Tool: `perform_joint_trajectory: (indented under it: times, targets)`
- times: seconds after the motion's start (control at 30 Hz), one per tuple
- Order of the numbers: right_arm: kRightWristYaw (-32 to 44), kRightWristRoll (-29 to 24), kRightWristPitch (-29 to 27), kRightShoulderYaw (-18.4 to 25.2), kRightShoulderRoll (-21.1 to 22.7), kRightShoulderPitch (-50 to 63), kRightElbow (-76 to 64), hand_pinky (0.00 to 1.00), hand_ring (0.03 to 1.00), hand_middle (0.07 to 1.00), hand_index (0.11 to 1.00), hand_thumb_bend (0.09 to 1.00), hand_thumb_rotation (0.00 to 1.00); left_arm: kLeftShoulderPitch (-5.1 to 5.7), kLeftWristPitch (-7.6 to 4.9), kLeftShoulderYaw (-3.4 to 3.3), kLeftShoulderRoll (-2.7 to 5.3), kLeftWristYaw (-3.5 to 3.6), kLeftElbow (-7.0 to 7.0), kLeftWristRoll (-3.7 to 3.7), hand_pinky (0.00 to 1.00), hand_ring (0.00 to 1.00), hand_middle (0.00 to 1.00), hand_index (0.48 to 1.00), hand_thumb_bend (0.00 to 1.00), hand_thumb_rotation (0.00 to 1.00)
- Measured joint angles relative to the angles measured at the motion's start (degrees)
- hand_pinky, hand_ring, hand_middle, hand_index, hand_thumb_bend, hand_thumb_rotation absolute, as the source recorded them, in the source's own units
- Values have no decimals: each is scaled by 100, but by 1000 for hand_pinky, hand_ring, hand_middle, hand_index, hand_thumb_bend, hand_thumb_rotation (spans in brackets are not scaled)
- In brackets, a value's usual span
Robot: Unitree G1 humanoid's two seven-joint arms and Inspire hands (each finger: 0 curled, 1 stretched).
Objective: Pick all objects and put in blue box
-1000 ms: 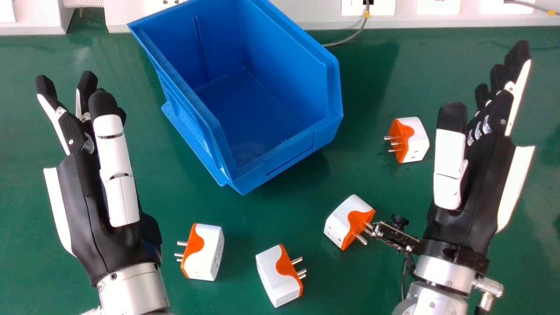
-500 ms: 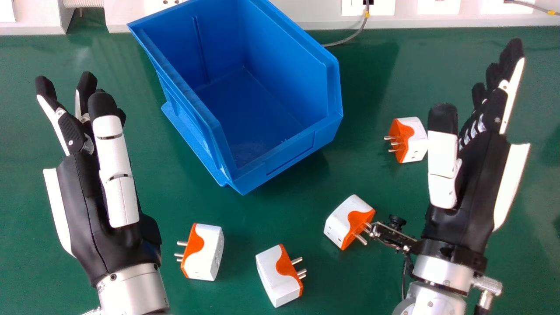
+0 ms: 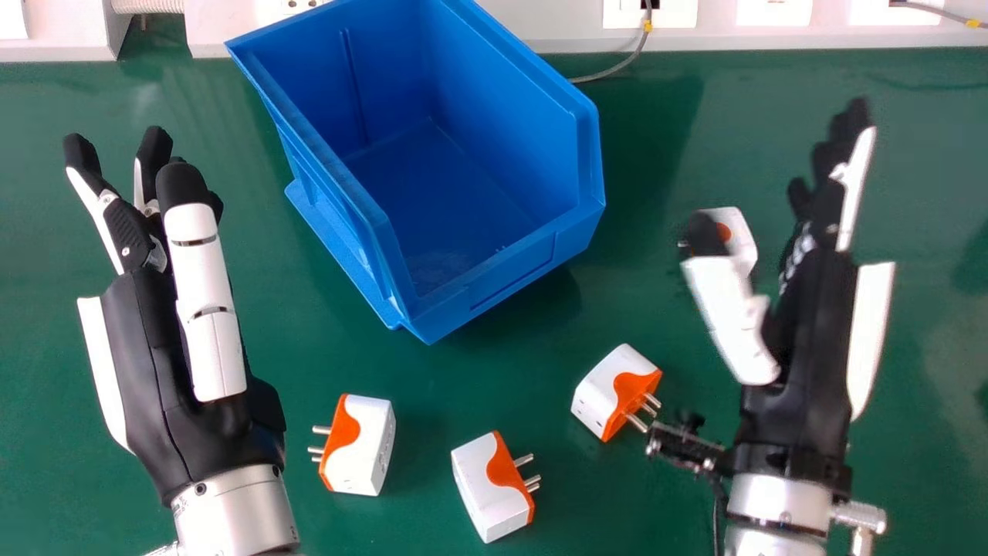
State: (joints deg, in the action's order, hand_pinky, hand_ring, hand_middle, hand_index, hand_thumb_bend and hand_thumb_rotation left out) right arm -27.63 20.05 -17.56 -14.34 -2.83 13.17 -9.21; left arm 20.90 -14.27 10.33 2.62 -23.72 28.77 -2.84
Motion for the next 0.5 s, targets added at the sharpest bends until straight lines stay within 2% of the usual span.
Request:
perform_joint_trajectory:
  times: [0.23, 0.33, 0.5]
  targets:
    - [984, 619, 954, 14, 568, 225, -350, 915, 973, 993, 993, 945, 345, -2, 0, 3, 0, 11, 0, -4, 947, 971, 965, 946, 560, 789]
    - [1203, 692, 1020, 21, 677, 224, -377, 915, 973, 993, 993, 945, 345, -3, 3, 4, 0, 10, 1, -4, 947, 971, 965, 946, 560, 789]
    - [1392, 791, 872, 45, 1105, 49, 283, 870, 941, 974, 967, 996, 299, -44, 14, 7, 0, 0, 2, -20, 950, 972, 963, 937, 559, 766]
